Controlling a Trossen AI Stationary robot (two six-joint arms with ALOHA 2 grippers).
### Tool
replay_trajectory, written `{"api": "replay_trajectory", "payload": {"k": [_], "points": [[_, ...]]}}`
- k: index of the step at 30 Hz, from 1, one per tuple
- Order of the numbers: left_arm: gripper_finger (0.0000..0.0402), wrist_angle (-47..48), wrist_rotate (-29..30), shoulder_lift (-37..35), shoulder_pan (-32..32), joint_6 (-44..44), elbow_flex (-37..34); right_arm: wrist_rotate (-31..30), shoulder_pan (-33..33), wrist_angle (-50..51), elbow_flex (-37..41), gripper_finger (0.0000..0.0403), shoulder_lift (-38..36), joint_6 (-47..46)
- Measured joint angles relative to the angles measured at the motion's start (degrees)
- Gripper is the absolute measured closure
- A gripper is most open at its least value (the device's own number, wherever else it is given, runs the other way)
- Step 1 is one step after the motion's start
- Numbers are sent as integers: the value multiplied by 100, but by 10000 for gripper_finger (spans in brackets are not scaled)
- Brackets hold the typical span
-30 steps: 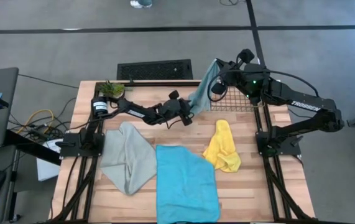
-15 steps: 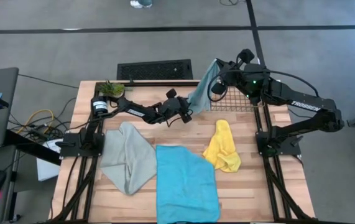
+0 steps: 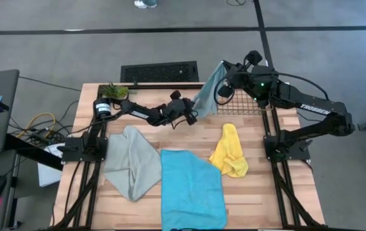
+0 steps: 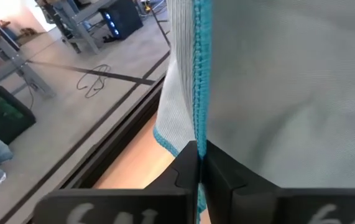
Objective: Fold microfiber towels
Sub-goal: Fold the light blue microfiber cloth
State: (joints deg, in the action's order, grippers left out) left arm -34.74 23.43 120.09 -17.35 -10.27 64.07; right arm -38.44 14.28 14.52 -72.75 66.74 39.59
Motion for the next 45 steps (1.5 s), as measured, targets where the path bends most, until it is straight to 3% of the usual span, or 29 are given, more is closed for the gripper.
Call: {"api": "replay_trajectory", "payload": {"k": [9, 17, 26, 29, 33, 37, 45], "points": [[401, 1652, 253, -758, 9, 59, -9, -2, 0, 48, 0, 395, 0, -9], [401, 3407, 960, -2090, -19, 27, -6, 107, 9, 130, 0, 395, 2, -92], [401, 4569, 1633, -3494, -206, 6, -2, 568, 150, 182, 7, 399, 204, -406], [401, 4922, 1525, -3905, -268, -112, -2, 812, 190, 249, 3, 399, 356, -470], [401, 5415, 864, -4383, -412, -235, -2, 1323, 283, 307, 6, 400, 573, -520], [401, 6052, 266, -4787, -655, -253, -2, 1456, 393, 301, 4, 400, 796, -527], [401, 6213, 236, -4977, -1448, -416, -2, 1604, 938, -220, 4, 400, 1202, -509]]}}
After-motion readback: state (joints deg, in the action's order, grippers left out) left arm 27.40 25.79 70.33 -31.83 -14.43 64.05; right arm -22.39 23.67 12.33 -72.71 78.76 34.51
